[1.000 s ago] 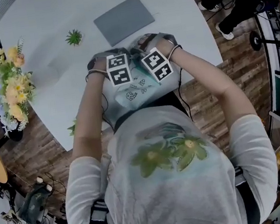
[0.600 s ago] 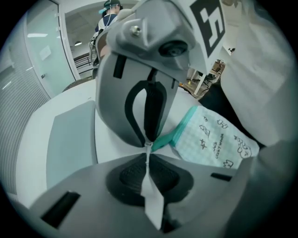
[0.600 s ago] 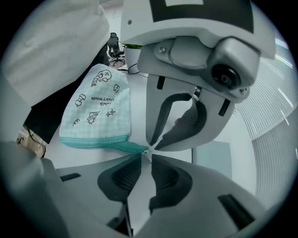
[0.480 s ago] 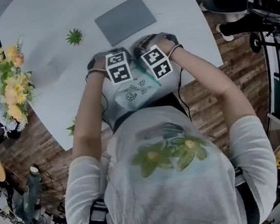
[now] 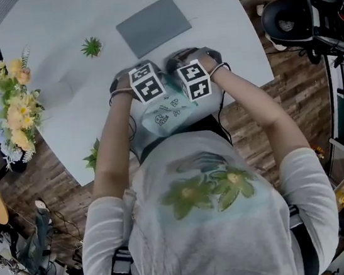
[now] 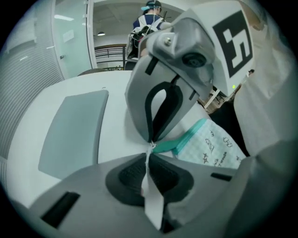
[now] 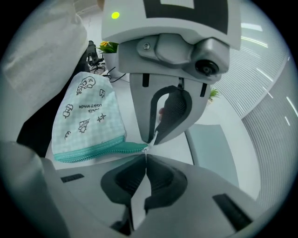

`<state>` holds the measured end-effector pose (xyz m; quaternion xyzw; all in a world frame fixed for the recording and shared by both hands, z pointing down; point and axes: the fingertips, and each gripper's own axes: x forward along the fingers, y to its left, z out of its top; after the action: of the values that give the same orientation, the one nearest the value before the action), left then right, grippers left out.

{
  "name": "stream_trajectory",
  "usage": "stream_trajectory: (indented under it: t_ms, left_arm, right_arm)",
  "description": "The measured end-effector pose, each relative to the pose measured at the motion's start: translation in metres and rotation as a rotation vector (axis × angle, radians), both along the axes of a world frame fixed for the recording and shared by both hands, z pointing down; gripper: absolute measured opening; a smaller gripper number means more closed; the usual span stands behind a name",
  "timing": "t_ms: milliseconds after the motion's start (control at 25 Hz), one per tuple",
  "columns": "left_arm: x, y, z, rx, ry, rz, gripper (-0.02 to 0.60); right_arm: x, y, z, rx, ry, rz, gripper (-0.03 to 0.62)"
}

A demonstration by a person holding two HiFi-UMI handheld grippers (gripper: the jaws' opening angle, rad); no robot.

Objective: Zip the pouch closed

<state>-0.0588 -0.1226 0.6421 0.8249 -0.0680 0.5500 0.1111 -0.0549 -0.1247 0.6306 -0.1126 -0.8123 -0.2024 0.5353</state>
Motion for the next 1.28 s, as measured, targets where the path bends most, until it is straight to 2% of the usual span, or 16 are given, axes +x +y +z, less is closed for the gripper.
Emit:
stream_trajectory:
  t_ms: [200,360,1000,1280]
  left_arm:
    - [-0.001,-0.002,-0.002,-0.034,0.045,-0.074,0.022]
    - [-0.001,-0.004,-0.002,-0.021,0.047,-0.112,0.023]
    - [-0.001,-0.005,-0.002,0.0,0.03,-0.153,0.023]
    - [0.0,-0.004,-0.002,0.002,0.03,-0.156,0.023]
  right_arm:
    - [0.0,-0.001,-0.001,-0.039,-0.042,0.097,0.02]
    - [0.002,0.0,-0.002,-0.036,-0.035,0.102,0.018]
    - [0.008,0.008,-0.006,-0.036,-0.001,0.101,0.018]
    - [0.011,0.011,-0.007,-0.044,-0.005,0.133,0.018]
